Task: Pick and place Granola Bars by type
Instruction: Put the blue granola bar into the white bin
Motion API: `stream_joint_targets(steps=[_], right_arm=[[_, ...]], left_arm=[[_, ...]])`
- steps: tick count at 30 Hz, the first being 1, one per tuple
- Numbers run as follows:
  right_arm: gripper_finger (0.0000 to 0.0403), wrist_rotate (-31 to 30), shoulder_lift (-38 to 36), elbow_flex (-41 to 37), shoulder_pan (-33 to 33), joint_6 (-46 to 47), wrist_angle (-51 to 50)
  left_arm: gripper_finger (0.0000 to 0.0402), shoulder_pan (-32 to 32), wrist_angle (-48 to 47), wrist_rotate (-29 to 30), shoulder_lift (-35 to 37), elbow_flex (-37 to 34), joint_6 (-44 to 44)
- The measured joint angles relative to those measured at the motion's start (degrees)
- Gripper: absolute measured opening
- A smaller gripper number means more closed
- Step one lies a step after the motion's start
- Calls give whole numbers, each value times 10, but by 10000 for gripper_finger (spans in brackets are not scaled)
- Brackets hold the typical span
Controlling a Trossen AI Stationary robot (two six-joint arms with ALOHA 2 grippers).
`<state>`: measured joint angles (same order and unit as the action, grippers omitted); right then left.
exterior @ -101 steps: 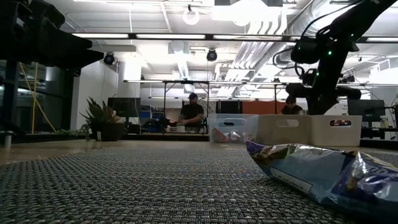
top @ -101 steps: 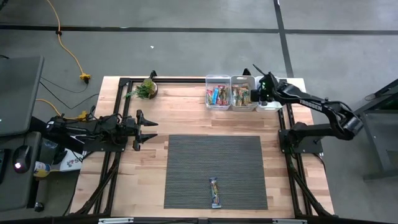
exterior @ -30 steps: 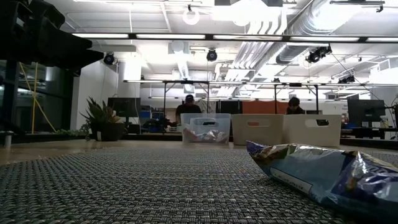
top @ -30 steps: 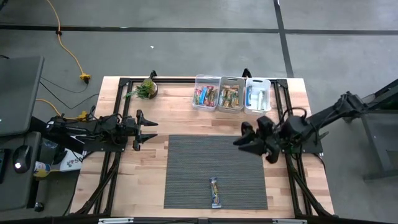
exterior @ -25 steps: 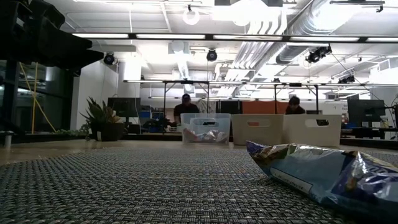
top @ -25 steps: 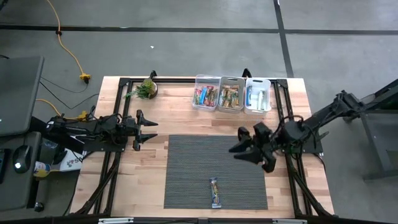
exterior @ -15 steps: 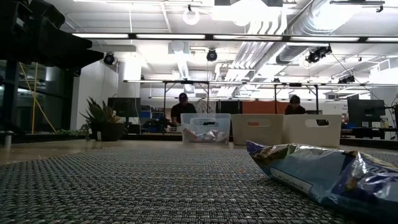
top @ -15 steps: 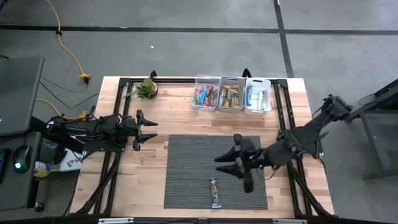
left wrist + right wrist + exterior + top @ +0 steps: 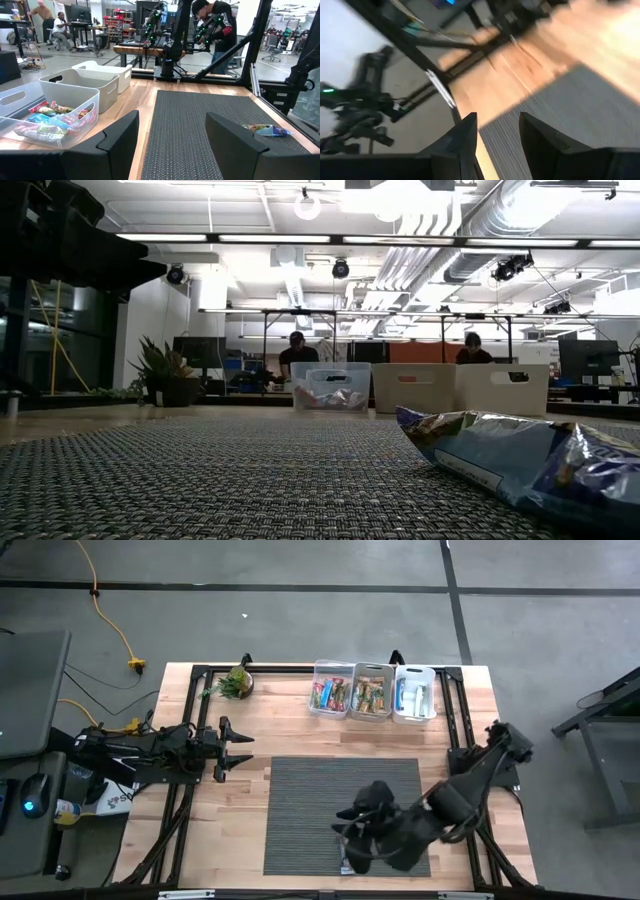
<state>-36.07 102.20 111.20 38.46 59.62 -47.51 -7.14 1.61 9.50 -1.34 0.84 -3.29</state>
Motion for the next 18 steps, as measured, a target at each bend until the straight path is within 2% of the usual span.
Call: stream_joint_targets(steps=[5,9,13,18], right_arm=[[130,41,49,19,0,134,-104],[123,96,77,-15,0,194,-121],[112,126,85,-74,0,233,-101],[108,178,85,-164,-1,279,-3]], left_arm=[[227,0,0,0,0,0,0],[227,0,0,0,0,0,0],[227,0,0,0,0,0,0],[227,0,0,0,0,0,0]])
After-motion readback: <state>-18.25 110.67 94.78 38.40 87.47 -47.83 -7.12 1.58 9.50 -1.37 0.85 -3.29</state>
